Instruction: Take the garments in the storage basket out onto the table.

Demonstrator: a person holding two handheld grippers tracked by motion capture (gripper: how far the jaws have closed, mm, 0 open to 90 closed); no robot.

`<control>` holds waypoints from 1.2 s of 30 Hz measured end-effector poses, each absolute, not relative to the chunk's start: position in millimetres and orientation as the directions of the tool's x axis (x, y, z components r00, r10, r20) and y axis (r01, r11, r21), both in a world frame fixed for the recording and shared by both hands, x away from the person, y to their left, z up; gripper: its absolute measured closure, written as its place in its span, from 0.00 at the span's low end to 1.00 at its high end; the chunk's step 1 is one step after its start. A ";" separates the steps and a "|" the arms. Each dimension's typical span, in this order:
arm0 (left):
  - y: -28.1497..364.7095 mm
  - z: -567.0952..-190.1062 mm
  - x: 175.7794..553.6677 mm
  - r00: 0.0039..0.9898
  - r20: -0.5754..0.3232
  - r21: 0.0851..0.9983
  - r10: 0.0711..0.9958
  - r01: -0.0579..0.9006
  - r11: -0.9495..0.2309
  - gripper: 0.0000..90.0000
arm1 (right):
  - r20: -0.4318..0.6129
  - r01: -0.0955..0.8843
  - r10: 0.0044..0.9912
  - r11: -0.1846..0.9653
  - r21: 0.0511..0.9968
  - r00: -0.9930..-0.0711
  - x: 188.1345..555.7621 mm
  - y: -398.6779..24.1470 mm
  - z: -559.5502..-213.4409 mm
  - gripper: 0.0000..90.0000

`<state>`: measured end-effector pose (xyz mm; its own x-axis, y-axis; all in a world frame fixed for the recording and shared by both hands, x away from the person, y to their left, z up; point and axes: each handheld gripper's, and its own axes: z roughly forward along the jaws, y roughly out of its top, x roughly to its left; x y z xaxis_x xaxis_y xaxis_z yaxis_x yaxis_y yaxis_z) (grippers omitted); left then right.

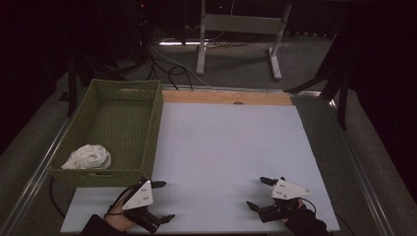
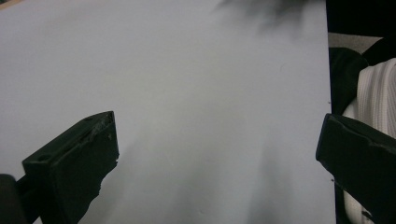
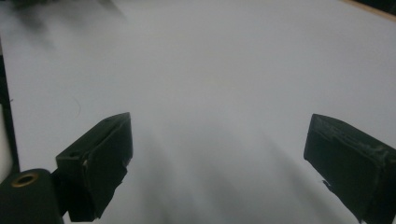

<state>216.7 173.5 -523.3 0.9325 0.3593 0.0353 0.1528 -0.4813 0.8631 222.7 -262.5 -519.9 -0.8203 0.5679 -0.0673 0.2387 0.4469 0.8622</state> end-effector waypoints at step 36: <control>159.1 -495.9 216.8 0.986 -0.028 0.796 0.162 0.120 -0.593 0.01 | -0.095 0.177 0.559 0.412 0.894 -0.824 219.2 -262.4 -515.6 0.09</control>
<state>216.8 159.1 -495.9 0.9864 0.1620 -0.0284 0.1203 -0.5927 0.7964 219.2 -262.4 -515.6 -0.8237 0.5590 -0.0949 0.1765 0.4118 0.8940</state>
